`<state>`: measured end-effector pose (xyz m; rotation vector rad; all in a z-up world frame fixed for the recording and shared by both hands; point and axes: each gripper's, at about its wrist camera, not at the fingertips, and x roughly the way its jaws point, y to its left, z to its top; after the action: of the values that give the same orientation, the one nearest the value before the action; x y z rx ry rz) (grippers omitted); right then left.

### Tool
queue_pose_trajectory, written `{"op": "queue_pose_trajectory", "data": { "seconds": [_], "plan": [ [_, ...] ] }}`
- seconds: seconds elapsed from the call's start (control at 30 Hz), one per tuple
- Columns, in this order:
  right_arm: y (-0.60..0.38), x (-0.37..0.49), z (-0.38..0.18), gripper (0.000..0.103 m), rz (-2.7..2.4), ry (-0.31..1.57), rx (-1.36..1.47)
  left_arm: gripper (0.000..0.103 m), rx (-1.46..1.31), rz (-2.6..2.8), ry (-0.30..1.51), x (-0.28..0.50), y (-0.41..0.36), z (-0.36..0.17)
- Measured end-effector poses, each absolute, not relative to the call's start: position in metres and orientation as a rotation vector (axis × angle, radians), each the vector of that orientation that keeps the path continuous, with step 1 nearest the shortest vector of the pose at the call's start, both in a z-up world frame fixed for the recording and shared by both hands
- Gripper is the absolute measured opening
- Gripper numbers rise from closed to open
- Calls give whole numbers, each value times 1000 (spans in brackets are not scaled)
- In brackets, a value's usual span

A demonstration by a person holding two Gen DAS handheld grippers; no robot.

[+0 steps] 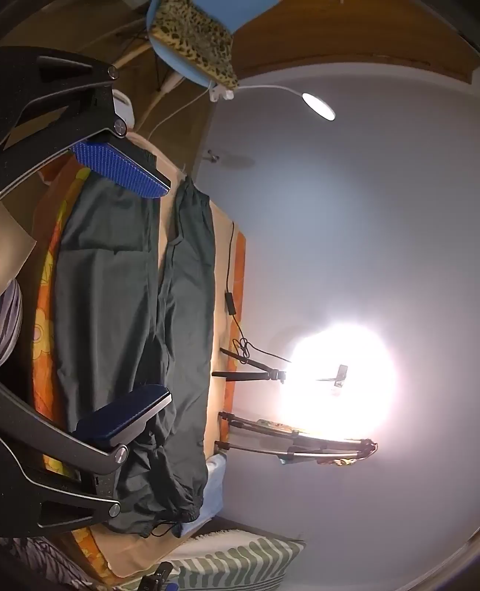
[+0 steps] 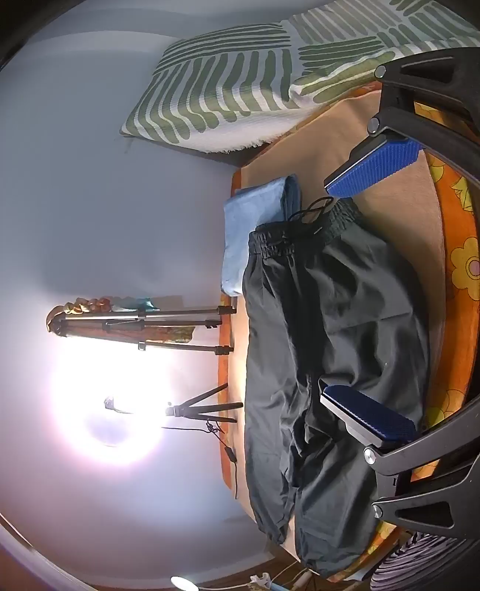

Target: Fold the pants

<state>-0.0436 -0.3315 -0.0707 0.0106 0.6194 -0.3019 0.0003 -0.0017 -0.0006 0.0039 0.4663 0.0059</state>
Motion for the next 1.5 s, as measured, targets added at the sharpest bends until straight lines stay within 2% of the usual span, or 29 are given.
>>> {"op": "queue_pose_trajectory", "data": {
  "seconds": [1.5],
  "plan": [
    [-328,-46,-67,103,-335,611,27,101,-93,11,473,0,13,-3]
  ]
}}
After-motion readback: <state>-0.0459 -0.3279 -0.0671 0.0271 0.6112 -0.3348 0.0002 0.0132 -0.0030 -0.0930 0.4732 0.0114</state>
